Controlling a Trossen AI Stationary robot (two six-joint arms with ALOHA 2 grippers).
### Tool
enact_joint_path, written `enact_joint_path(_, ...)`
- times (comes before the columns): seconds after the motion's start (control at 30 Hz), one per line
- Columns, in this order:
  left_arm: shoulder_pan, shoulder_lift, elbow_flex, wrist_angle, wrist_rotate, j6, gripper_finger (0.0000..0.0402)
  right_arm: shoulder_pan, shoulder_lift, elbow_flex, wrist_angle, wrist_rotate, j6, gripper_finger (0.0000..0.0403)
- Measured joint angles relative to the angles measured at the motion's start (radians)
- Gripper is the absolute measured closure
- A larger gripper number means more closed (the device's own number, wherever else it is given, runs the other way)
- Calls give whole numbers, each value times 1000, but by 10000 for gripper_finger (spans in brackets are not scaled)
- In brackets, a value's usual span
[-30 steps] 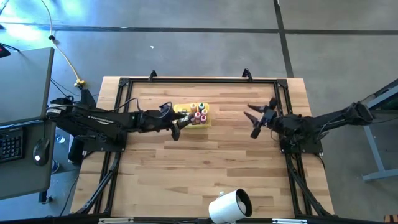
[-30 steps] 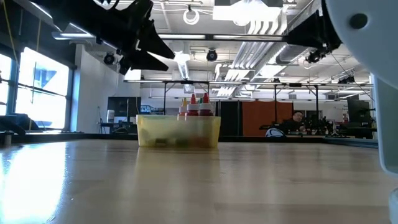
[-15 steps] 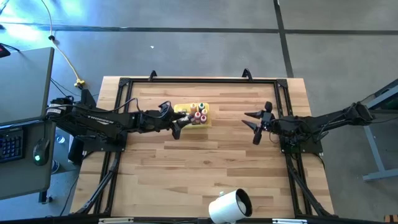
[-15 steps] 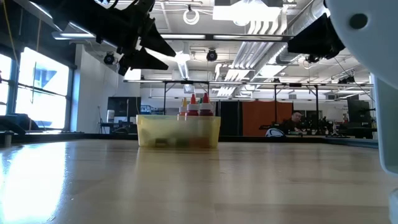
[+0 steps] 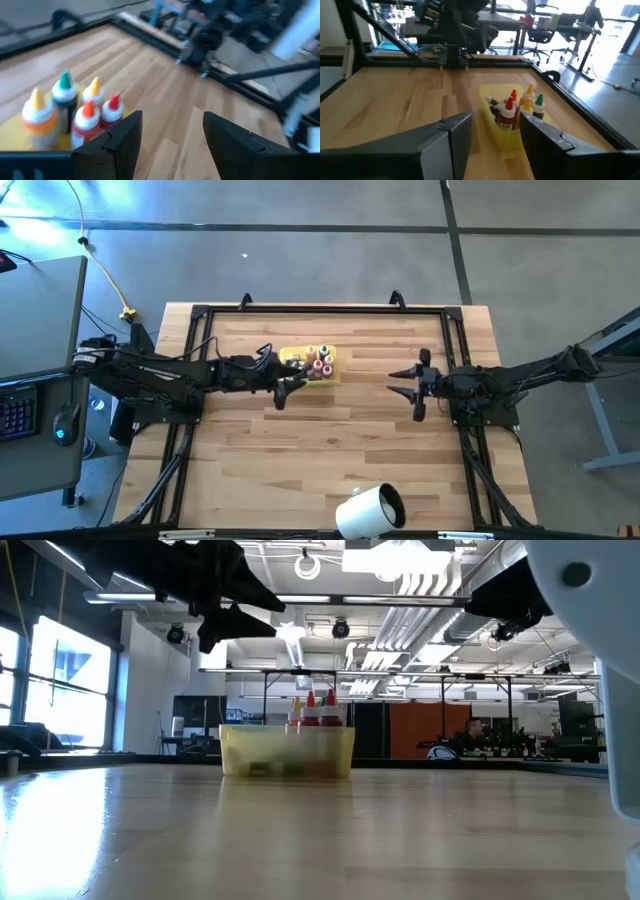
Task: Pick & Place food coloring
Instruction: Return to Home Position
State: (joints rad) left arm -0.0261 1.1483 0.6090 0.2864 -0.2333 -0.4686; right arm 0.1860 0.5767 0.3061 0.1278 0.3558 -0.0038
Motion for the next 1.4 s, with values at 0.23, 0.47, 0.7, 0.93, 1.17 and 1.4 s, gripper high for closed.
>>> enact_joint_path(0.23, -1, -278, 1, -240, 189, 183, 192, 0, -189, 55, -222, 12, -15, 247)
enact_joint_path(0.47, -67, -632, -86, -477, 62, 277, 192, 0, -397, 64, -448, -83, 72, 247)
enact_joint_path(0.7, -80, -859, -303, -368, 128, 307, 192, 0, -535, -50, -263, -113, -66, 247)
enact_joint_path(0.93, -79, -987, -442, -298, 141, 338, 192, 0, -569, -191, -123, -117, -86, 247)
enact_joint_path(1.17, -79, -1016, -529, -190, 152, 369, 192, 0, -565, -296, -52, -125, -69, 247)
enact_joint_path(1.4, -79, -1016, -589, -49, 145, 440, 193, 0, -565, -296, -10, -107, -113, 247)
